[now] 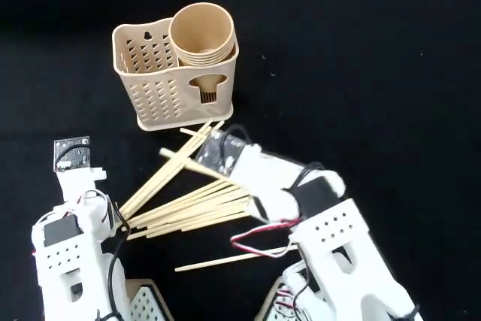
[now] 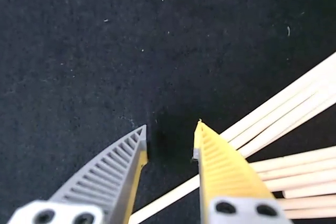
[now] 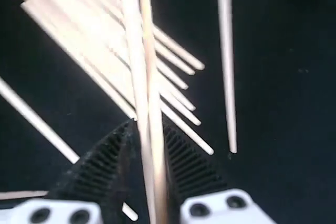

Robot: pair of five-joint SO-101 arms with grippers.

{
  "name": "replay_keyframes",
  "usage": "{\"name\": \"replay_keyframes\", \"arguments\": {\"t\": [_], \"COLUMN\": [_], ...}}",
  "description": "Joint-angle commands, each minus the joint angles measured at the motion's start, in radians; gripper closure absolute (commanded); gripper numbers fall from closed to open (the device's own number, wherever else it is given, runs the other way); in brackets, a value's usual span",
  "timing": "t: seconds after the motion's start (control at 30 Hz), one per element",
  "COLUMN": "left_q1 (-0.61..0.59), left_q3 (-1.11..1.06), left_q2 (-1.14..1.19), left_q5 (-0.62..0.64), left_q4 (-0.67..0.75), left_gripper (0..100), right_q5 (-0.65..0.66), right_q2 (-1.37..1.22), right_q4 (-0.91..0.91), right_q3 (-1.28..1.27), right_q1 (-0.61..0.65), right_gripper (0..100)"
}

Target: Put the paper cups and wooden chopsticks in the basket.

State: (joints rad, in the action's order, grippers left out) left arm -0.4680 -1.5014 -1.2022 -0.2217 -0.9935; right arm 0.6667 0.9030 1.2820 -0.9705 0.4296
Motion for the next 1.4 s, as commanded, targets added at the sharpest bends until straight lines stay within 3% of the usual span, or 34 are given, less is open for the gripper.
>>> {"name": "replay_keyframes", "arguments": {"t": [0.0,0.63,1.37], "left_q1": [0.013,0.013,0.013], "left_q3": [0.007,0.007,0.007], "left_q2": [-0.008,-0.008,-0.008], "left_q5": [0.006,0.006,0.008], "left_q4": [0.017,0.017,0.017], "left_gripper": [84,84,84], "right_q5": [0.008,0.003,-0.170], "right_q2": [0.018,0.019,0.013], "right_q4": [-0.017,0.344,0.358], "right_q3": [0.071,0.492,0.846], "right_q1": [-0.043,-0.037,-0.043], "right_gripper": [98.6,98.6,98.6]}}
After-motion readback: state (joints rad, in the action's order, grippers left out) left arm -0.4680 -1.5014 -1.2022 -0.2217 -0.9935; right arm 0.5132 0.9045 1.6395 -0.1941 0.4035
